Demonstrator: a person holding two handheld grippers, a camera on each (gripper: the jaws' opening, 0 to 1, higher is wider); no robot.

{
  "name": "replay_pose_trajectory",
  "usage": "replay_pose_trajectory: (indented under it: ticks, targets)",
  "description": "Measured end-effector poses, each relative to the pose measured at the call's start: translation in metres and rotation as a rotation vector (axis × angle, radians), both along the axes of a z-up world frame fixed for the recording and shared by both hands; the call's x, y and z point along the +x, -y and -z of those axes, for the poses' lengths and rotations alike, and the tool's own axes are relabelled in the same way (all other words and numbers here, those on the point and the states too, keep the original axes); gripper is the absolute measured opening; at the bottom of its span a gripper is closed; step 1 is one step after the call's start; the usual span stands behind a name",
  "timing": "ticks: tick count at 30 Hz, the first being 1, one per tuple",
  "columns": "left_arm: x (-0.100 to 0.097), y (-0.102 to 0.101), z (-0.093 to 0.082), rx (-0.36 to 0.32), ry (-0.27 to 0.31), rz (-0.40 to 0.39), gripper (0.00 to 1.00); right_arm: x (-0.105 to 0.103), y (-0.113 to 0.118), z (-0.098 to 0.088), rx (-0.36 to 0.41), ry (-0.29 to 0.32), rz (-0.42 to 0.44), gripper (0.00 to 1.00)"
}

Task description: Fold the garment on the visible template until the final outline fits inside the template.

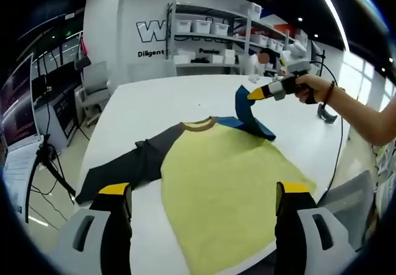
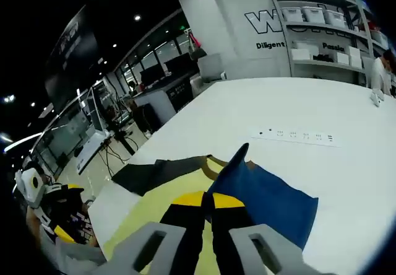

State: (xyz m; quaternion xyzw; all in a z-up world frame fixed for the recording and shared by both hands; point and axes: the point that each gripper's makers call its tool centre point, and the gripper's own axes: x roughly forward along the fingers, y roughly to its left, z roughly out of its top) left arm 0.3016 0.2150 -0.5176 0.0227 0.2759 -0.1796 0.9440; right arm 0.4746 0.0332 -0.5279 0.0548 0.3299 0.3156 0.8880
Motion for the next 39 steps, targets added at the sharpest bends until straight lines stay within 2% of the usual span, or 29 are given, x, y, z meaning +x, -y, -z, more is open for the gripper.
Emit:
replay_pose_trajectory:
  ticks: [6, 13, 16, 20, 25, 34, 39]
  targets:
    - [-0.001, 0.003, -0.015, -0.011, 0.065, 0.027, 0.99, -0.005, -0.043, 0.006, -0.009, -0.004, -0.061, 0.00]
    - [-0.004, -0.002, -0.016, -0.027, 0.068, 0.027, 0.99, -0.011, -0.087, 0.011, -0.023, -0.004, -0.125, 0.00]
    - [-0.004, -0.003, -0.016, -0.024, 0.075, 0.025, 0.99, -0.017, -0.105, 0.017, -0.021, -0.023, -0.156, 0.00]
    - [-0.002, -0.005, -0.016, -0.022, 0.073, 0.013, 0.99, -0.019, -0.117, 0.026, -0.060, -0.010, -0.189, 0.00]
    - [0.001, -0.005, -0.017, -0.018, 0.076, 0.011, 0.99, -0.032, -0.135, 0.049, -0.115, -0.029, -0.241, 0.00]
    - [-0.002, -0.008, -0.015, -0.008, 0.072, 0.007, 0.99, -0.040, -0.157, 0.071, -0.107, -0.020, -0.261, 0.00]
    - [-0.003, -0.012, -0.018, -0.011, 0.079, -0.006, 0.99, -0.045, -0.160, 0.088, -0.119, -0.038, -0.279, 0.00]
